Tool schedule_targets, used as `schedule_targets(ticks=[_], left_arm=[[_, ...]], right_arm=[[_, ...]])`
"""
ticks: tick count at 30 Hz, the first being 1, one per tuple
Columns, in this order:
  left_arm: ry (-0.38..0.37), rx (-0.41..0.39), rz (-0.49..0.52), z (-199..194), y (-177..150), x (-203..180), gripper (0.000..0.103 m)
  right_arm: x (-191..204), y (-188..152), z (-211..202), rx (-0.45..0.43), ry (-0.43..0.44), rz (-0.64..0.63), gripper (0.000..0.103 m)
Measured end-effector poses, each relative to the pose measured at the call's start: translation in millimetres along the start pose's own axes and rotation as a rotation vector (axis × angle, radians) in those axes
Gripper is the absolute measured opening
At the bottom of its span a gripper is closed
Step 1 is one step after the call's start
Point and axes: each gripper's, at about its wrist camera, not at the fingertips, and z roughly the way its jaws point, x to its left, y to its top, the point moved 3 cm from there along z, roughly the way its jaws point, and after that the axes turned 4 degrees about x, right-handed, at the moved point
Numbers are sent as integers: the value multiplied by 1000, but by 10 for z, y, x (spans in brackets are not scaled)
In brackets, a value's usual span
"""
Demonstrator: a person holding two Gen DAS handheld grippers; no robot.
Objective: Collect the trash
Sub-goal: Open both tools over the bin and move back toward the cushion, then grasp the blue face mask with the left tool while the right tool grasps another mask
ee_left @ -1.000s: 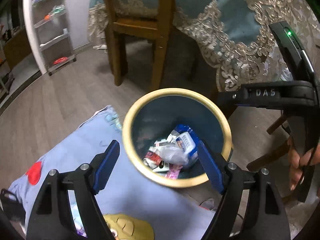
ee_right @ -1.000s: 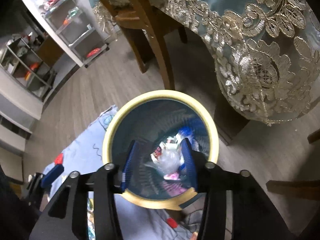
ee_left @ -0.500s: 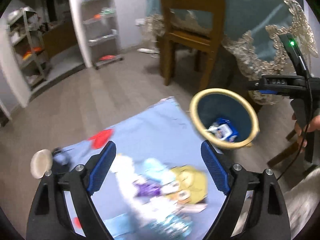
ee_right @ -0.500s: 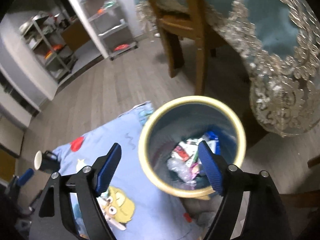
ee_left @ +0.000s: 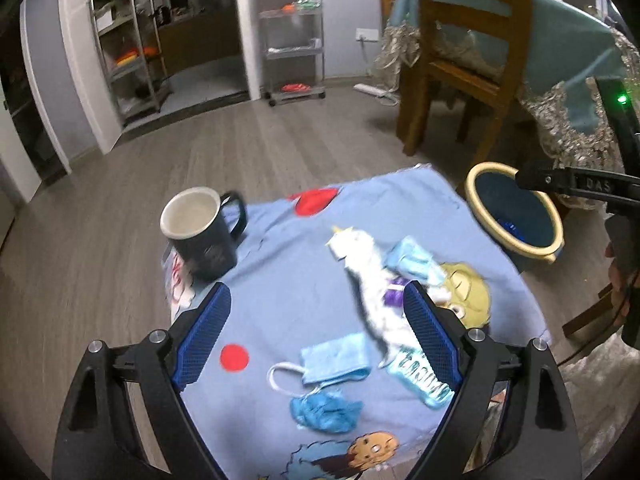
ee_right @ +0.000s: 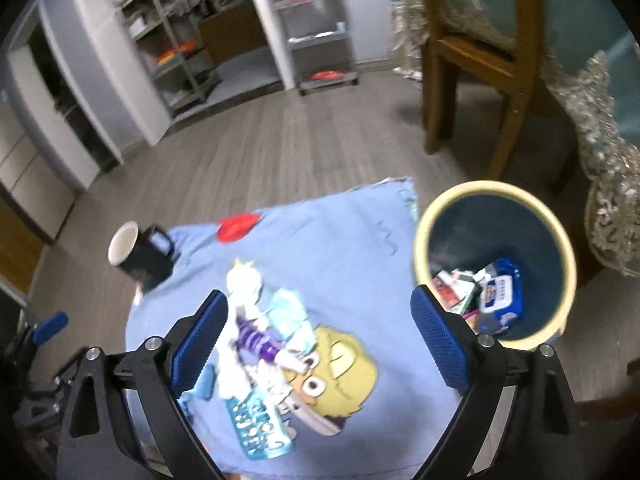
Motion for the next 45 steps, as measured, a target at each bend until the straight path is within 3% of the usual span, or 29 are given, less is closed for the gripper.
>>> schedule_targets(ticks=[8,23,31,38,41,45], left_arm=[[-13,30,-64,191,-105,151,86],[31,113,-56,694,-166,90,86],[28,223,-87,1050,-335,75,86],[-36,304,-78,1254,-492,-98,85],[-61,325,-59,1291,-527,-178,84],[-86,373,-25,1353,-598,-273,72]], right_arm=[[321,-163,383,61,-9,-76,93],[147,-120,1102,173,-18,-14,93],[90,-184,1431,259,-1,17,93],[153,-257,1588,321,33,15,91],[160,-310,1672,351,10,-6,88],[154,-365,1757,383,15,-8,66]])
